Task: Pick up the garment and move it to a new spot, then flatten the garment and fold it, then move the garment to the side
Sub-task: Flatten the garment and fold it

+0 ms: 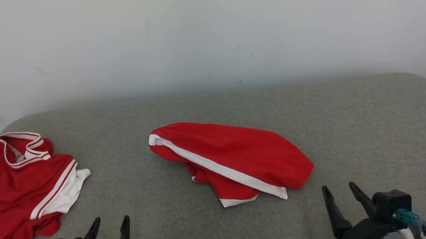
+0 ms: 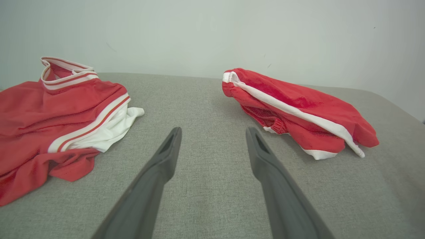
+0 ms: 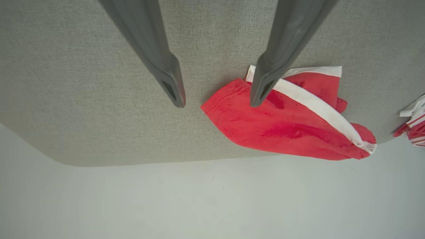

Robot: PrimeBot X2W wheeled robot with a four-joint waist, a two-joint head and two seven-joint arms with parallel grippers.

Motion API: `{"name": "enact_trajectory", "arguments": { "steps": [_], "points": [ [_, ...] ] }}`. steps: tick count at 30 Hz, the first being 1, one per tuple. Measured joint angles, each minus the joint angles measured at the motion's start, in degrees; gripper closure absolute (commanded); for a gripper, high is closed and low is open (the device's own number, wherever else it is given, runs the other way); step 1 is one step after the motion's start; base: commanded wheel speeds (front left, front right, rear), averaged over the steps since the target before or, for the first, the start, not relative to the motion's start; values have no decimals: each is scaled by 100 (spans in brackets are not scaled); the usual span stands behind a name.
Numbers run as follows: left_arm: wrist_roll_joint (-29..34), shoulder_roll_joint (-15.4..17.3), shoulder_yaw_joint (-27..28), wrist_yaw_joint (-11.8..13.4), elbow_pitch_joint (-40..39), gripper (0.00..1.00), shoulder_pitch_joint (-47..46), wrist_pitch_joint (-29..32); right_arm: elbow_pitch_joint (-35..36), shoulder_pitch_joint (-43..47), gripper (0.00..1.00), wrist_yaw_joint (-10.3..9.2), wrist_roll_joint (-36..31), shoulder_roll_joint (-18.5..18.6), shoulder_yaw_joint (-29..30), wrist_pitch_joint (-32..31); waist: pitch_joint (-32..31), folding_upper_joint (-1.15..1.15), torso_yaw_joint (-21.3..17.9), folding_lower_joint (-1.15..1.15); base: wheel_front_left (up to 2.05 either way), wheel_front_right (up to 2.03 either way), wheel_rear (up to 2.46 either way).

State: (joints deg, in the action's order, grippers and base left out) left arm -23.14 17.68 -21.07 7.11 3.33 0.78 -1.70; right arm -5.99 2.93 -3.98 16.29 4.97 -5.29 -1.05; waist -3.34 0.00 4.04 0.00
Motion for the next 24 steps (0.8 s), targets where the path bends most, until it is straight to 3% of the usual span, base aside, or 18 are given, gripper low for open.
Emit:
{"name": "enact_trajectory", "arguments": {
  "steps": [4,15,24],
  "points": [
    [105,76,-244,-16,167,0,-416,436,-80,-26,0,77,15,-7,-183,-272,144,0,6,0,0,0,0],
    [181,2,-437,-388,932,0,-2338,1336,-482,-1011,0,321,-148,2,-777,-1034,800,1,14,2,0,0,0],
    [223,-126,-675,-840,1853,0,-3479,1850,-975,-1550,0,436,-176,-63,-1023,-1444,1471,1,-54,2,0,0,0]
  ]
}}
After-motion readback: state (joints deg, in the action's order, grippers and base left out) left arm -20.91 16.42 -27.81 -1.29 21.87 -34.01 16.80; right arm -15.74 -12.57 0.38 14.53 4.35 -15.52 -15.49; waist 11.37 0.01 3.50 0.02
